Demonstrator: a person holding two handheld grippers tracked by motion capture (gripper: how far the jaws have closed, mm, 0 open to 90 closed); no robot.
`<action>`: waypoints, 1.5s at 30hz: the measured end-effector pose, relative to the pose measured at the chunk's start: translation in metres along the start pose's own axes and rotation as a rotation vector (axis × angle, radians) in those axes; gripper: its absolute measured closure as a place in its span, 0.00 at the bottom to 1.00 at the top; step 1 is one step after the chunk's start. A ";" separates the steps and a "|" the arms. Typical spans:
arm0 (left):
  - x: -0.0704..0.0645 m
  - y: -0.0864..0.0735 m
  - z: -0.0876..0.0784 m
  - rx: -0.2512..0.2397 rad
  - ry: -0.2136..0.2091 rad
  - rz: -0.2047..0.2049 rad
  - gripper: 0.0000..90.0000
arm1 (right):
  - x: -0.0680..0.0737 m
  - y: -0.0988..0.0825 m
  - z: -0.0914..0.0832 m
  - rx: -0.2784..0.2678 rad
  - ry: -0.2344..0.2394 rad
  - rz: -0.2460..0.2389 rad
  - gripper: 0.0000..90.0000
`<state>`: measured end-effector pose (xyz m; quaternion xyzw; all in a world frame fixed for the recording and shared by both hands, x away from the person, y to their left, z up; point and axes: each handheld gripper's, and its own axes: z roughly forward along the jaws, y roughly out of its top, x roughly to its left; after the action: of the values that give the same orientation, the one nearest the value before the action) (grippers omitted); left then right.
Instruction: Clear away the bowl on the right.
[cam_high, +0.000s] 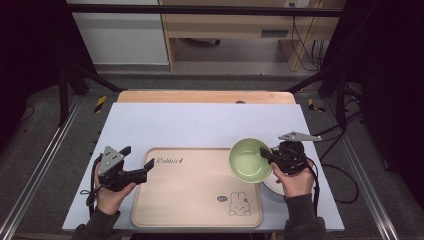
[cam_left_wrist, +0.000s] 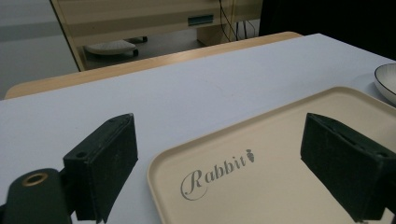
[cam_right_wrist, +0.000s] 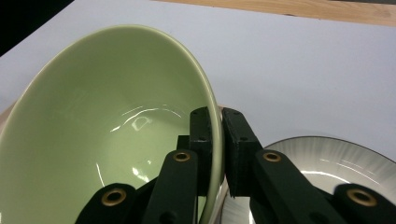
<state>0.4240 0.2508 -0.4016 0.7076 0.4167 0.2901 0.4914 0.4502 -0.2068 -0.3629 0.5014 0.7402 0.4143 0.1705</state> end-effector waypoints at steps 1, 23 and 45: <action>0.000 0.000 0.000 0.000 -0.001 -0.001 0.12 | 0.002 0.001 0.001 -0.001 0.003 -0.001 0.93; 0.002 0.002 -0.003 -0.008 0.002 -0.004 0.12 | 0.032 0.013 0.024 0.023 0.067 -0.057 0.93; 0.003 0.002 -0.003 -0.010 0.004 -0.006 0.12 | 0.056 0.014 0.047 0.076 0.122 -0.093 0.93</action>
<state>0.4231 0.2544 -0.3988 0.7034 0.4181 0.2922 0.4950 0.4655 -0.1345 -0.3710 0.4467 0.7867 0.4073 0.1252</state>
